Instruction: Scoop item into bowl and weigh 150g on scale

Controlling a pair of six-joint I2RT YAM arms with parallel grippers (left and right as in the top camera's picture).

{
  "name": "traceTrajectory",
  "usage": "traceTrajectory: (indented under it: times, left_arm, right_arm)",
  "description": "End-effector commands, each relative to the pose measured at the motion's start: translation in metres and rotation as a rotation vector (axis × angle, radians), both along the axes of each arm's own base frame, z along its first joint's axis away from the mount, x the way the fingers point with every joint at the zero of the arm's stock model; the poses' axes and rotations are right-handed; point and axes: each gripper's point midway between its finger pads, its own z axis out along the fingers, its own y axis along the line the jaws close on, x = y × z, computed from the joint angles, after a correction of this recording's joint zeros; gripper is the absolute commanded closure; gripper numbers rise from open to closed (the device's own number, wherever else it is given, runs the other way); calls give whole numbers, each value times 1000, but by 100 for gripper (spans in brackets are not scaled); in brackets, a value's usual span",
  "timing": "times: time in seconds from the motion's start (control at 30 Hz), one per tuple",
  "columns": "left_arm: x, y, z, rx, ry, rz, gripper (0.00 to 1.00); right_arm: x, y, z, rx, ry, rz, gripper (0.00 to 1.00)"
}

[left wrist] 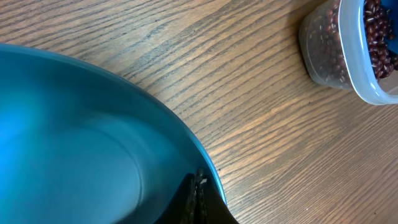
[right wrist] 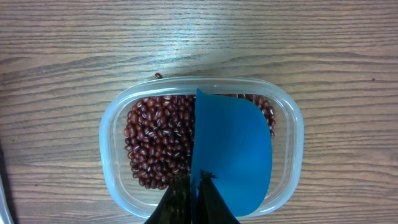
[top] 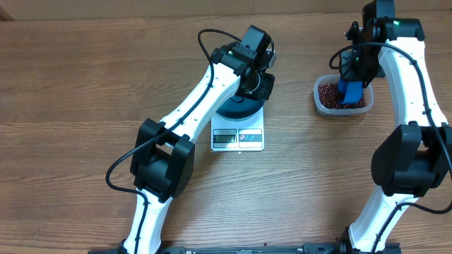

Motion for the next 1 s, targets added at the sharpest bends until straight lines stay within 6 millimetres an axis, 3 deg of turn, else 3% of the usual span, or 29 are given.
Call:
traceTrajectory:
  times: [0.0, 0.13, 0.27, 0.4, 0.47, 0.67, 0.87, 0.97]
  left_arm:
    - [-1, -5, -3, -5, 1, -24, 96]
    - [0, -3, 6, -4, -25, -36, 96]
    - [17, 8, 54, 4, -158, 9, 96]
    - [20, 13, 113, -39, -278, 32, 95]
    - [20, 19, 130, -37, -319, 48, 95]
    - [27, 76, 185, 64, -469, 210, 95]
    - [15, 114, 197, 95, -437, 258, 96]
    - [-5, 128, 194, 121, -365, 250, 96]
  right_arm:
    - [1, 0, -5, 11, 8, -4, 94]
    - [1, 0, -5, 10, 7, -4, 94]
    - [2, 0, -4, 10, 2, -4, 95]
    - [4, 0, -4, 9, -7, -4, 96]
    - [4, 0, -4, 9, -7, -4, 96]
    - [3, 0, -4, 9, -4, -4, 96]
    - [3, 0, -4, 9, -3, -4, 96]
    - [3, 0, -4, 9, -3, -4, 96]
